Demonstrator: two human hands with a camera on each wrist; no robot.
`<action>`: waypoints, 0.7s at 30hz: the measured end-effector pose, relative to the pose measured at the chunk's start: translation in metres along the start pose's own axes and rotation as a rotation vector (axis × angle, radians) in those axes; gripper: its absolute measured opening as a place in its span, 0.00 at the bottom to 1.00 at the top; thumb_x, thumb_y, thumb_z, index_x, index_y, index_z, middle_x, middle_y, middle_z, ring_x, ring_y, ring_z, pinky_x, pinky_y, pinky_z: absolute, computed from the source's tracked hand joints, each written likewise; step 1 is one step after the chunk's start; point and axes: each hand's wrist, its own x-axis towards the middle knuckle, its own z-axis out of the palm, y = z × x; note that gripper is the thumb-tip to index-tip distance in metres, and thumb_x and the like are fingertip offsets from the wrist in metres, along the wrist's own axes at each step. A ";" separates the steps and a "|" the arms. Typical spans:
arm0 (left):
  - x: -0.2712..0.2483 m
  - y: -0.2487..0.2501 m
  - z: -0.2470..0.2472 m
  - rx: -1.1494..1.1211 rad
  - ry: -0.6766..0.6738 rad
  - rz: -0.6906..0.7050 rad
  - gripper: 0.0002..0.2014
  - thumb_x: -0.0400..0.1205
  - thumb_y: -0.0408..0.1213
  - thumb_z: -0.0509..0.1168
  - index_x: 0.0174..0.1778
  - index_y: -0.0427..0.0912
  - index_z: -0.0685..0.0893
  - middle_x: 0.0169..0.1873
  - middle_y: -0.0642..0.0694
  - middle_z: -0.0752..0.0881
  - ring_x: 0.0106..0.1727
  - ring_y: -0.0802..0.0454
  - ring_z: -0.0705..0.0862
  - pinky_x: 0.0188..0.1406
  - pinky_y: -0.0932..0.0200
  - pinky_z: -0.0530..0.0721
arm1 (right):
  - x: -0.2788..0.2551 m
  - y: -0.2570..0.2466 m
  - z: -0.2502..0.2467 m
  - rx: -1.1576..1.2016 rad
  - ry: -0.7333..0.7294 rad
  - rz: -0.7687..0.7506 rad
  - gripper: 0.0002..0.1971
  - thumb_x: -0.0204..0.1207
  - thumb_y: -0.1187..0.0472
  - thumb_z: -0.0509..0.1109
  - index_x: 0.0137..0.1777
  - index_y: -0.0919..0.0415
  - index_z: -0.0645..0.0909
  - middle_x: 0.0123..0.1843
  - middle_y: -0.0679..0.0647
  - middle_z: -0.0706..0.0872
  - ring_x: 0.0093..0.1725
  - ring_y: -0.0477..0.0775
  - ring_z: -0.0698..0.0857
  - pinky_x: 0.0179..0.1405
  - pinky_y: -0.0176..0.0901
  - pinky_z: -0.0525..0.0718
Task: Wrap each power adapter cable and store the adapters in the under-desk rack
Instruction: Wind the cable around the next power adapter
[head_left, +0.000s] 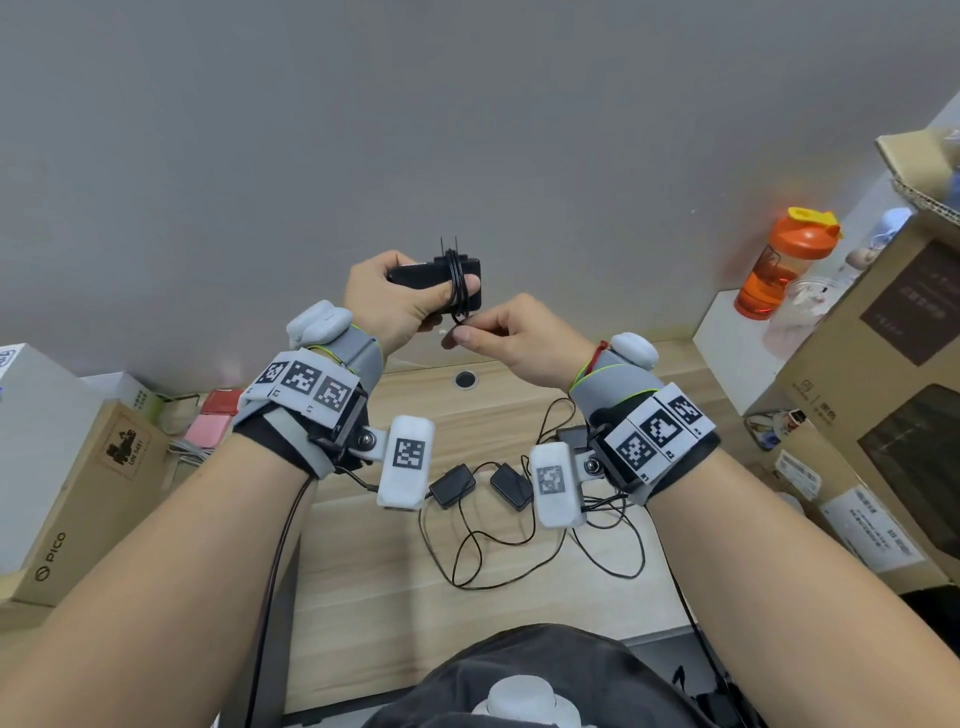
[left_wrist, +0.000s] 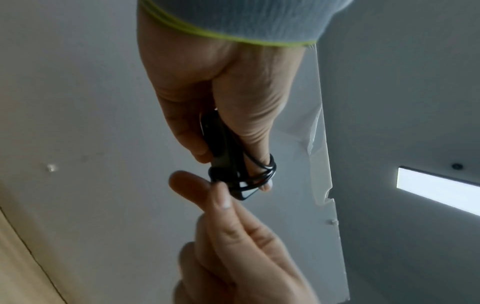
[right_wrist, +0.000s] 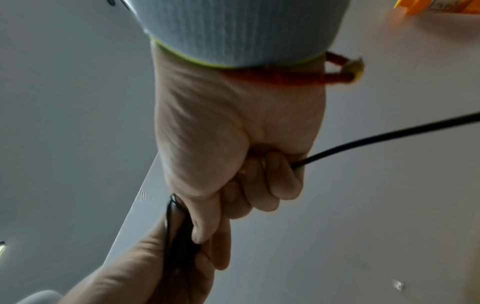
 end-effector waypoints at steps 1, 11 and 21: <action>0.001 -0.001 -0.002 0.031 0.007 0.006 0.24 0.62 0.41 0.86 0.33 0.42 0.73 0.30 0.43 0.83 0.28 0.46 0.81 0.28 0.57 0.83 | 0.000 0.001 -0.001 -0.017 0.000 -0.001 0.11 0.84 0.56 0.67 0.52 0.57 0.91 0.23 0.44 0.58 0.22 0.44 0.61 0.20 0.29 0.61; -0.001 -0.013 -0.011 0.464 -0.052 0.032 0.29 0.45 0.59 0.73 0.35 0.45 0.80 0.27 0.48 0.86 0.29 0.46 0.84 0.32 0.51 0.86 | -0.001 -0.007 -0.022 -0.012 0.106 -0.038 0.07 0.76 0.54 0.77 0.38 0.53 0.91 0.25 0.44 0.85 0.26 0.39 0.70 0.32 0.34 0.70; -0.009 -0.008 -0.003 0.401 -0.325 0.097 0.28 0.49 0.55 0.87 0.31 0.49 0.77 0.24 0.57 0.80 0.29 0.53 0.76 0.34 0.57 0.76 | 0.004 0.006 -0.045 0.198 0.256 -0.048 0.07 0.72 0.63 0.80 0.35 0.59 0.86 0.26 0.45 0.84 0.29 0.41 0.77 0.39 0.32 0.78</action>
